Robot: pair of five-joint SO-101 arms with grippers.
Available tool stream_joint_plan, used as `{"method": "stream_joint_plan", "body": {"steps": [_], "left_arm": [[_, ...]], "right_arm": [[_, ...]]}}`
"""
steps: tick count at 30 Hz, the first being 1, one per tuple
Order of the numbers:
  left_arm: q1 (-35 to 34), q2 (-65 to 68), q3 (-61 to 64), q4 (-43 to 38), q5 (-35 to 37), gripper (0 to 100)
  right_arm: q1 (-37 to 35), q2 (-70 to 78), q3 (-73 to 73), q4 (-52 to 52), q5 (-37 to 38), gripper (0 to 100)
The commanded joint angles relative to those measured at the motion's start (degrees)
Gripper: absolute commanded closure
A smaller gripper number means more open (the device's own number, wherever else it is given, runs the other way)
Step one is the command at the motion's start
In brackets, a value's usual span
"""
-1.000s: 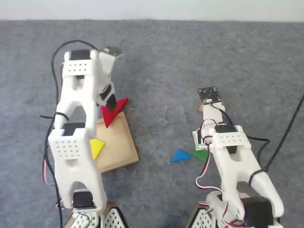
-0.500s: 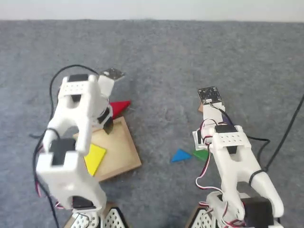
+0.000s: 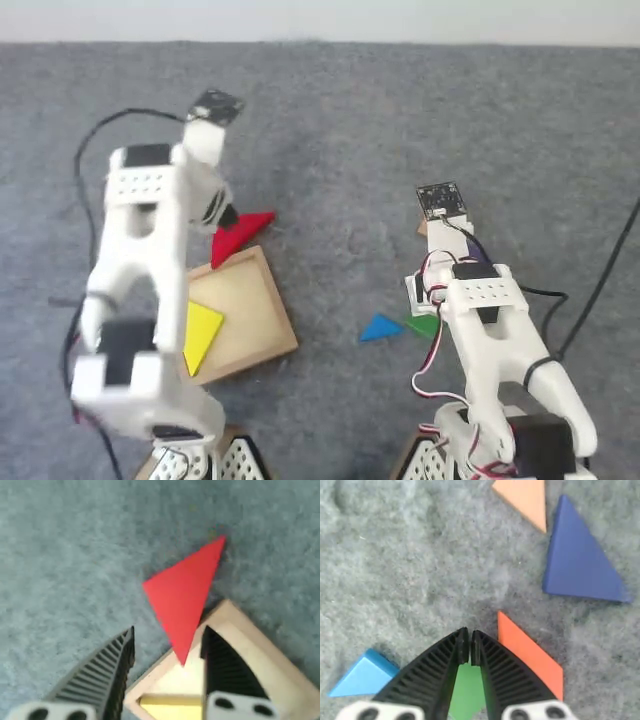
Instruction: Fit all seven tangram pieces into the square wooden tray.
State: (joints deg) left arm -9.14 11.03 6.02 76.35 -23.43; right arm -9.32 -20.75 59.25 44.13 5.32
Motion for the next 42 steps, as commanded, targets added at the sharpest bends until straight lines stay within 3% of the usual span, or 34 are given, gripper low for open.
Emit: {"method": "stream_joint_plan", "body": {"steps": [1,8,15,18,25,33,42], "left_arm": [[1.1,12.2,-15.4,2.1,3.7,77],[0.4,36.0,-49.9,6.1,10.0,78],[0.6,54.4,-79.2,24.4,6.6,81],[-2.1,57.8,-83.3,24.5,5.7,82],[-3.9,52.7,-69.8,24.5,1.6,82],[2.1,36.2,-43.3,24.2,-0.9,83],[2.5,15.8,-22.5,24.0,-4.0,84]], "right_arm": [[-0.3,0.6,-2.9,-1.0,0.7,97.8],[-0.3,0.4,-2.9,-1.0,0.7,97.8],[-0.3,0.4,-2.9,-1.9,0.7,97.8],[-0.3,0.6,-2.9,-2.7,0.7,97.8],[-0.3,0.7,-4.1,-2.3,-0.9,97.8],[-0.3,0.7,-4.6,-2.3,-1.8,97.8],[-0.1,0.7,-4.4,-2.2,-1.8,97.8]]}}
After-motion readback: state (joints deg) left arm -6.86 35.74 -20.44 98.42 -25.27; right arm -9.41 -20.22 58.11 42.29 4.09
